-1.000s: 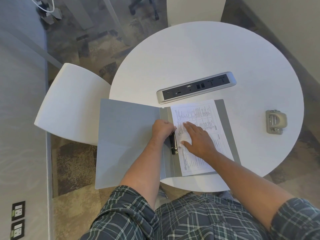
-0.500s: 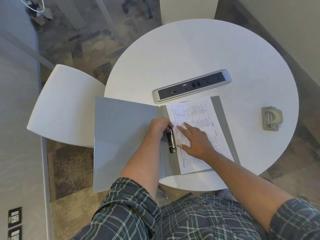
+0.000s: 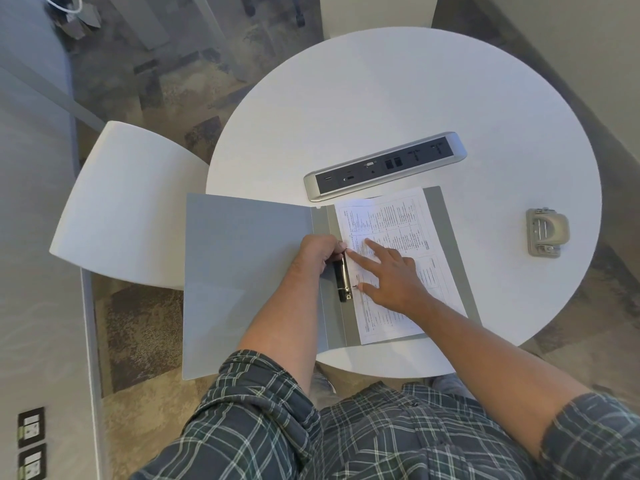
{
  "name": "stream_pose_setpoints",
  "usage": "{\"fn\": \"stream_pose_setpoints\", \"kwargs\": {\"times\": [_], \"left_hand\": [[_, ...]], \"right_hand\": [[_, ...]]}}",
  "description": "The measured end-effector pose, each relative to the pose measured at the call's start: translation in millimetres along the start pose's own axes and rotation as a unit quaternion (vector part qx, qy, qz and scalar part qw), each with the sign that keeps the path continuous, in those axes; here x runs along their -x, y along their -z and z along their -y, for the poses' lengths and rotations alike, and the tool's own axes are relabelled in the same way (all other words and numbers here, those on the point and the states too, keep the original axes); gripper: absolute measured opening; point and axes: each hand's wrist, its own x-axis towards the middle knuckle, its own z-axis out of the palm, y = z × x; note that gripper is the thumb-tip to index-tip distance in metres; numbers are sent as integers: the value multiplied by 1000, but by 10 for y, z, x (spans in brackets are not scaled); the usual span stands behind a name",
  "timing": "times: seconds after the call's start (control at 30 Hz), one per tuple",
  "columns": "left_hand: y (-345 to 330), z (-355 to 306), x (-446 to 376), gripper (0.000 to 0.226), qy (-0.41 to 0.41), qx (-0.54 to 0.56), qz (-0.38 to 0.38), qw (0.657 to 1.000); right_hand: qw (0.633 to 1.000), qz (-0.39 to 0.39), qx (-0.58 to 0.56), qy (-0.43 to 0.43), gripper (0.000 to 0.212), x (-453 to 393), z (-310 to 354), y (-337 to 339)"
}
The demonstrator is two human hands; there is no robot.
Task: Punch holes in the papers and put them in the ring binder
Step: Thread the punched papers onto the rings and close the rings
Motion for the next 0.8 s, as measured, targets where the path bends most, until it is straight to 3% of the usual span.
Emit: {"fn": "stream_pose_setpoints", "kwargs": {"times": [0.23,0.47,0.8], "left_hand": [[-20,36,-9,6,-14,-16,7,1000],[65,130,-25,8,-22,16,62,998],[35,180,-56,10,-77,-42,34,996]], "right_hand": [[999,-16,-40,-11,62,3,-30,-11],[990,-26,-138,-30,55,49,-86,18],[999,-27,-44,-4,59,80,-64,-16]]}}
